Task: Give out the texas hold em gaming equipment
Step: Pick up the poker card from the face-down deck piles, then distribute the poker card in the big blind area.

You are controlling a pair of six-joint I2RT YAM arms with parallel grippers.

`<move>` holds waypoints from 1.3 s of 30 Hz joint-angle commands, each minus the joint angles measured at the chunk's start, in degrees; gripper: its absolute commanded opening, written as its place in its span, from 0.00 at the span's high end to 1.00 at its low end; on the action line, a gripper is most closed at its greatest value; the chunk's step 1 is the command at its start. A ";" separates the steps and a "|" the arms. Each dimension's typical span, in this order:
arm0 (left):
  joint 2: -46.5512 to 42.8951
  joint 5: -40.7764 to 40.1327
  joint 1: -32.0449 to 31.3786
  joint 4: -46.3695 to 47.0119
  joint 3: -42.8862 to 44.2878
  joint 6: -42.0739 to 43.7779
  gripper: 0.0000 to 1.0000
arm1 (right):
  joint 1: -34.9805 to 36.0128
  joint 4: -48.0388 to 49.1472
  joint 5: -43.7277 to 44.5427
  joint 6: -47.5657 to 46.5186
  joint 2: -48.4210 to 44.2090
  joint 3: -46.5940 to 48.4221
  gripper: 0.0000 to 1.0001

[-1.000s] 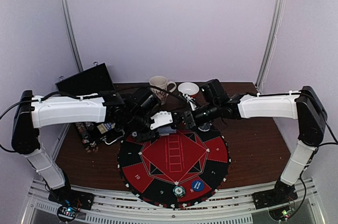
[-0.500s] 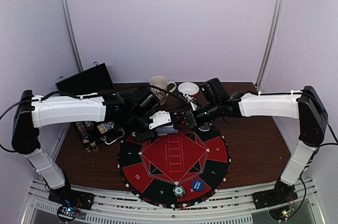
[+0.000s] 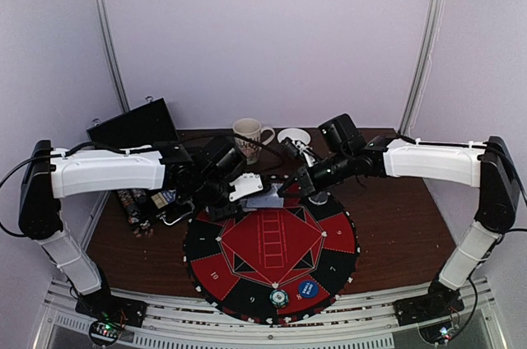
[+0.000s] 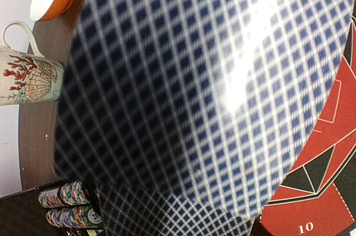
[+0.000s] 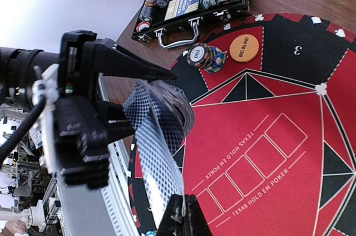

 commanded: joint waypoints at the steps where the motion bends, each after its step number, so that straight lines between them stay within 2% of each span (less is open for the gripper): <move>1: -0.79 0.10 1.02 2.49 -0.50 -1.44 0.52 | -2.32 -3.87 -0.67 -2.40 -4.19 1.59 1.00; 5: -0.92 0.19 1.54 2.93 -0.72 -2.29 0.52 | -5.32 -6.41 0.09 -3.86 -6.67 1.58 1.00; 10: -1.35 -0.67 2.11 2.85 -0.89 -4.36 0.52 | -8.40 -15.90 4.03 -9.16 -8.58 3.73 1.00; 14: -2.18 -1.75 2.42 2.89 -0.99 -7.37 0.51 | -8.82 -23.54 7.99 -14.09 -9.19 5.71 1.00; 19: -3.16 -3.50 2.55 2.18 -0.73 -11.88 0.51 | -8.83 -31.38 8.20 -21.15 -9.79 7.86 1.00; 25: -4.84 -4.79 2.50 1.03 -1.74 -18.14 0.51 | -8.20 -30.46 4.41 -23.38 -12.52 5.17 1.00; 31: -6.93 -4.80 2.45 1.11 -4.09 -21.22 0.51 | -7.33 -31.99 8.52 -25.34 -14.84 2.26 1.00; 39: -8.13 -3.52 2.54 3.53 -5.77 -18.11 0.51 | -6.58 -36.89 14.39 -25.10 -15.28 1.26 1.00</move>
